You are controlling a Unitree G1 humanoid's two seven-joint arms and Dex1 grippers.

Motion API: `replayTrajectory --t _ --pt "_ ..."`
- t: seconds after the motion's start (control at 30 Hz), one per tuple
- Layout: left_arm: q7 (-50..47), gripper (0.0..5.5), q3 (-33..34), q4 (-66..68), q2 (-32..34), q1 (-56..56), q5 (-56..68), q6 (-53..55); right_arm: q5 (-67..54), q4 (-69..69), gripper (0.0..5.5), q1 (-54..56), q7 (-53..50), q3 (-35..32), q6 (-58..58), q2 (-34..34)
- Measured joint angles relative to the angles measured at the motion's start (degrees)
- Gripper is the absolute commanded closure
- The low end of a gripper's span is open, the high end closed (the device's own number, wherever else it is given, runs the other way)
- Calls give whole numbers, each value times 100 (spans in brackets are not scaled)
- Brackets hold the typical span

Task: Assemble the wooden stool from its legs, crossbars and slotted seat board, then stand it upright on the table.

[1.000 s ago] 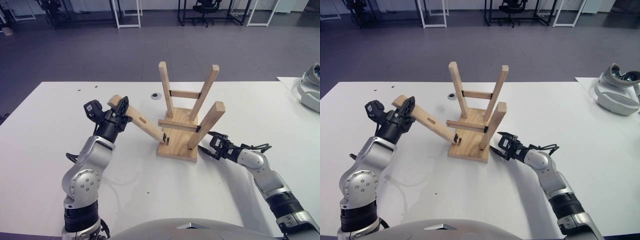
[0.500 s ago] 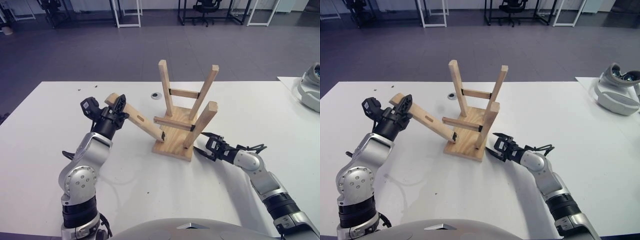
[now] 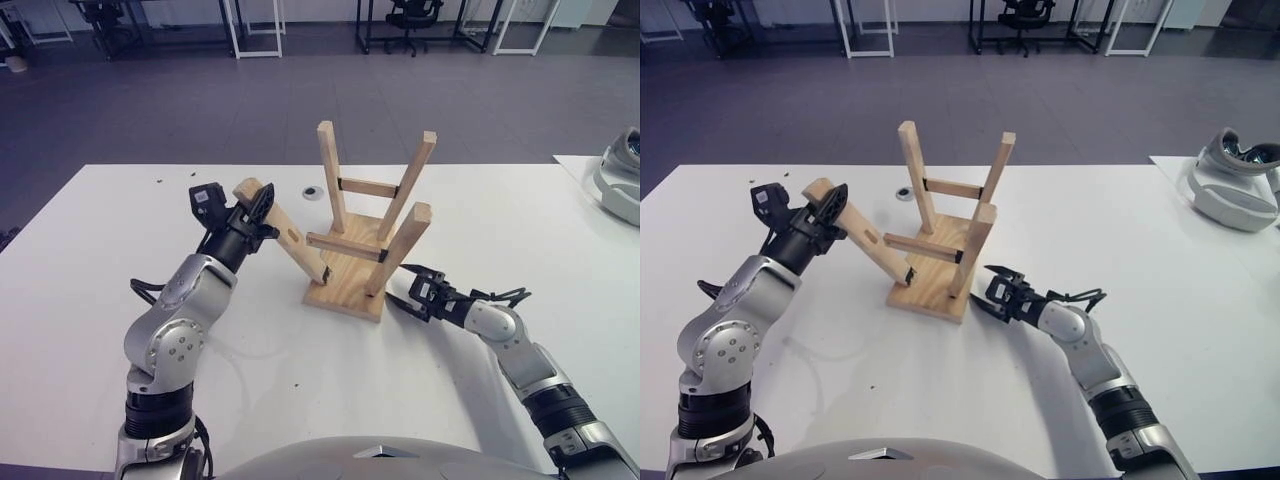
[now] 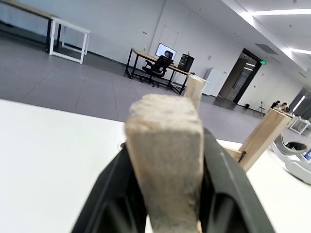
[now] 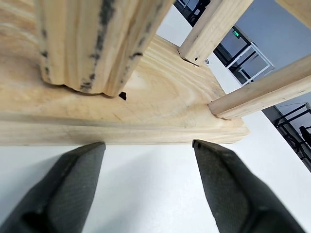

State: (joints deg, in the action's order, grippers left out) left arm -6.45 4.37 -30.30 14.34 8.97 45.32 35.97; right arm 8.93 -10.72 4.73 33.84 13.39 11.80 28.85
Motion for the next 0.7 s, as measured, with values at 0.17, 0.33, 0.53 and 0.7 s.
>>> replayTrajectory --t 0.17,0.33,0.53,0.7 --pt "-68 447 -534 -100 4 232 -673 110 23 24 213 -1 -23 34 -4 -34" --pt "-68 447 -818 -130 5 358 -1024 249 30 30 213 -1 -25 45 -9 -46" --pt "-31 447 -878 37 -16 514 -1223 265 34 36 213 -1 -26 76 -13 -79" --pt "122 447 -1019 -10 52 510 -1456 263 55 33 213 -1 -40 76 -26 -73"
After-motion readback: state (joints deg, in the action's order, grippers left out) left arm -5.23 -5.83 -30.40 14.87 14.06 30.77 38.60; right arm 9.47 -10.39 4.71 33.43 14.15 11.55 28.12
